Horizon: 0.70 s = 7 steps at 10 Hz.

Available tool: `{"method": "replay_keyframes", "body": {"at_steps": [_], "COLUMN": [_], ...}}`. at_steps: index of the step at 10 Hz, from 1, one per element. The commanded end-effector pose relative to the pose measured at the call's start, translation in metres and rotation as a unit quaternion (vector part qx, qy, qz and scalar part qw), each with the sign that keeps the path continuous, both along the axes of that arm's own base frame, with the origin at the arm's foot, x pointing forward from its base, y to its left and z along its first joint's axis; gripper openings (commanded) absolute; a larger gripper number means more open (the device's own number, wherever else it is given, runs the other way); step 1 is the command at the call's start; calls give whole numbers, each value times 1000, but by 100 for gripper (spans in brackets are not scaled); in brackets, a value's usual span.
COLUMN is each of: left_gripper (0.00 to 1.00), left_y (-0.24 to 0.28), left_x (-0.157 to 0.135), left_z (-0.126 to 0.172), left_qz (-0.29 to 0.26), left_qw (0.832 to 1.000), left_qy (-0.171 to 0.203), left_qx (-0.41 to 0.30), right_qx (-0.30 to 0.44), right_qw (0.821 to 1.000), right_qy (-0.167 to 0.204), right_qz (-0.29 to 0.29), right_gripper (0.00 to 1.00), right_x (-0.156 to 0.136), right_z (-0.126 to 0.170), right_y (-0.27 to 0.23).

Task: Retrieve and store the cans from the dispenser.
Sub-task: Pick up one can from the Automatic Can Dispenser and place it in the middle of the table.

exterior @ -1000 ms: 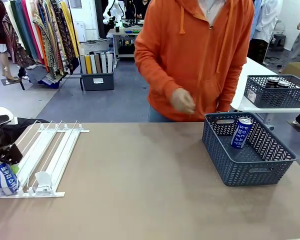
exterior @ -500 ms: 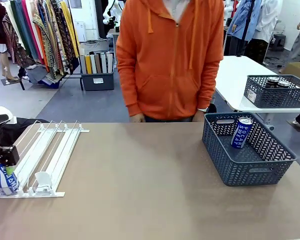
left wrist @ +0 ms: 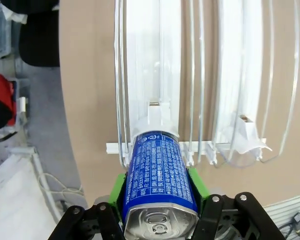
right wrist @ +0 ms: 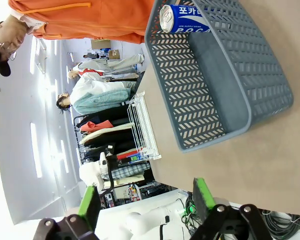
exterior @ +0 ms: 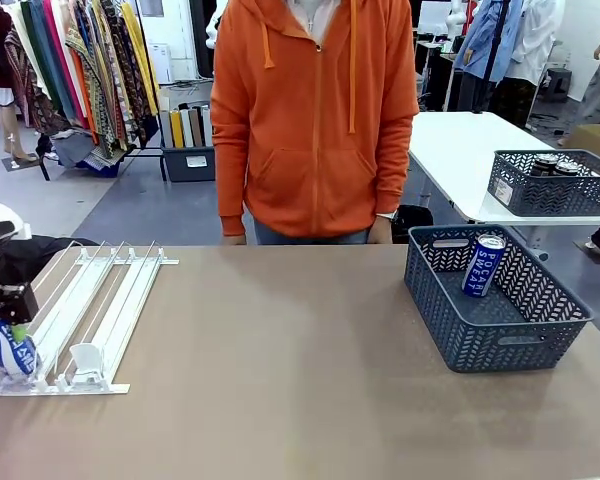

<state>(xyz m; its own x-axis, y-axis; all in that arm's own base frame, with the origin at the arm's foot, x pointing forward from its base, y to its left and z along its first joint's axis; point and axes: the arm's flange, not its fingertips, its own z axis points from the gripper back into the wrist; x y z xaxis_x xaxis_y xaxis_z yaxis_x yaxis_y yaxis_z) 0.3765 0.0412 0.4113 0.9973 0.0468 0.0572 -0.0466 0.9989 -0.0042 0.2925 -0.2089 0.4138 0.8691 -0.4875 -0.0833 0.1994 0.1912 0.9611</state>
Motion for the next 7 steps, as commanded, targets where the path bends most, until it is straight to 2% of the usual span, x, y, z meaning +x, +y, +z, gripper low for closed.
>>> {"method": "replay_keyframes", "body": {"at_steps": [1, 2, 3, 5, 7], "left_gripper": [0, 0, 0, 0, 0], "left_y": [-18, -23, -27, -30, -23], "left_x": [-35, -39, -50, -79, -111], "left_z": [36, 65, 100, 147, 170], "left_qz": [3, -6, -11, -27, -36], "left_qw": [999, 998, 997, 990, 979], "left_qy": [-46, -55, -80, -138, -198], "left_qx": [-2, -3, 1, 4, -27], "right_qx": [2, 2, 2, 2, 2], "right_qw": [1000, 1000, 1000, 1000, 1000], "right_qy": [3, 3, 3, 3, 3], "right_qz": [3, 3, 3, 3, 3], "right_gripper": [100, 100, 100, 100, 100], "right_x": [-1, -1, -1, -1, -1], "right_z": [3, 3, 3, 3, 3], "right_y": [-1, -1, -1, -1, -1]}}
